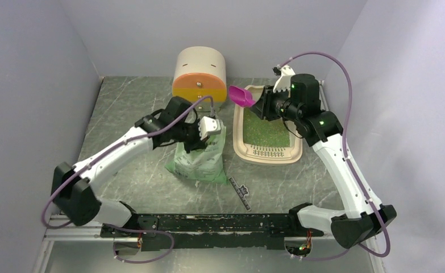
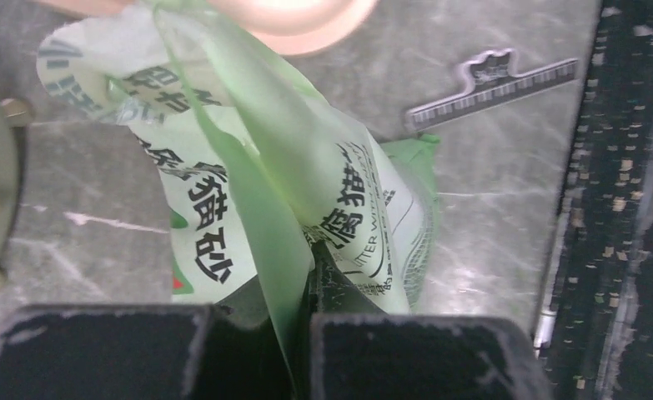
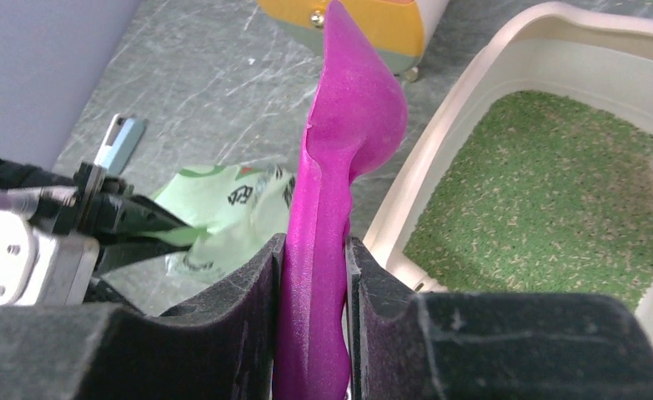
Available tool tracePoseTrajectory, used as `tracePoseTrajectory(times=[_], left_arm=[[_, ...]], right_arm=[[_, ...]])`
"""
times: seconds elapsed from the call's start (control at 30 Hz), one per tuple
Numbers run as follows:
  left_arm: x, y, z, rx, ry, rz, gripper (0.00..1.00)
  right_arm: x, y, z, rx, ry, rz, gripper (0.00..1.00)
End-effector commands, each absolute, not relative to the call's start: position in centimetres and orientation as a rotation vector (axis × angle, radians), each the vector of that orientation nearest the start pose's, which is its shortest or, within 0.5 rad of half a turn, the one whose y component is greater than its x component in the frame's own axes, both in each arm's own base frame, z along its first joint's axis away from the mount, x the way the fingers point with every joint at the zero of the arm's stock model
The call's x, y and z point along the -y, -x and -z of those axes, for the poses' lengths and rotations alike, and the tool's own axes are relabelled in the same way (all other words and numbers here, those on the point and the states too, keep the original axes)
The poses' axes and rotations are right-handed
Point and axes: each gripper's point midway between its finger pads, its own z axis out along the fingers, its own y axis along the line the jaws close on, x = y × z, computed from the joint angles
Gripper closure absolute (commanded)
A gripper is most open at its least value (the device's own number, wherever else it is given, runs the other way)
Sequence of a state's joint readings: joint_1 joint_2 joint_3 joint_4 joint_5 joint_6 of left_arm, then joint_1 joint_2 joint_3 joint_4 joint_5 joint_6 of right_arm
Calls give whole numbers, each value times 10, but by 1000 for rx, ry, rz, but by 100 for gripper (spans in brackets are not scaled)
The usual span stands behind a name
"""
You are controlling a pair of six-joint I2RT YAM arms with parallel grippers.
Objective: Fill the litter box with clean litter
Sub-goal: Adjust the cat litter bag at the center of the board.
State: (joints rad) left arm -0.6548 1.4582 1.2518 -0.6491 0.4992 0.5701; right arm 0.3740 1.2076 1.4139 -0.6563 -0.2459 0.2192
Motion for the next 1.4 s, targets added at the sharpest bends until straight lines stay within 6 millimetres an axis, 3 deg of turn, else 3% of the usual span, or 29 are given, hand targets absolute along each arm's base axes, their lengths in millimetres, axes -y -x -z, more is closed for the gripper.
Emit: tracePoseTrajectory(times=[0.0, 0.1, 0.43, 0.6, 0.73, 0.97, 1.17, 1.27, 1.37], left_arm=[[296, -199, -206, -1754, -1459, 844, 95], [288, -187, -216, -1742, -1395, 843, 95], [254, -180, -239, -1792, -1274, 714, 95], [242, -178, -252, -1789, -1209, 684, 95], [232, -174, -261, -1793, -1176, 659, 95], [235, -178, -258, -1789, -1194, 653, 95], [231, -178, -267, -1782, -1182, 633, 95], [226, -171, -276, -1762, -1166, 648, 95], [223, -168, -274, -1767, -1170, 645, 95]], right_arm=[[-183, -289, -339, -2006, 355, -716, 100], [-186, -273, -339, -2031, 400, -760, 100], [-191, -211, -350, -2089, 516, -943, 100], [-189, -193, -367, -2087, 506, -988, 100], [-189, -177, -369, -2143, 501, -1025, 100], [-186, -173, -341, -2313, 432, -1018, 100], [-188, -159, -362, -2316, 386, -1065, 100], [-188, -149, -355, -2388, 355, -1093, 100], [-175, -147, -340, -2467, 308, -979, 100]])
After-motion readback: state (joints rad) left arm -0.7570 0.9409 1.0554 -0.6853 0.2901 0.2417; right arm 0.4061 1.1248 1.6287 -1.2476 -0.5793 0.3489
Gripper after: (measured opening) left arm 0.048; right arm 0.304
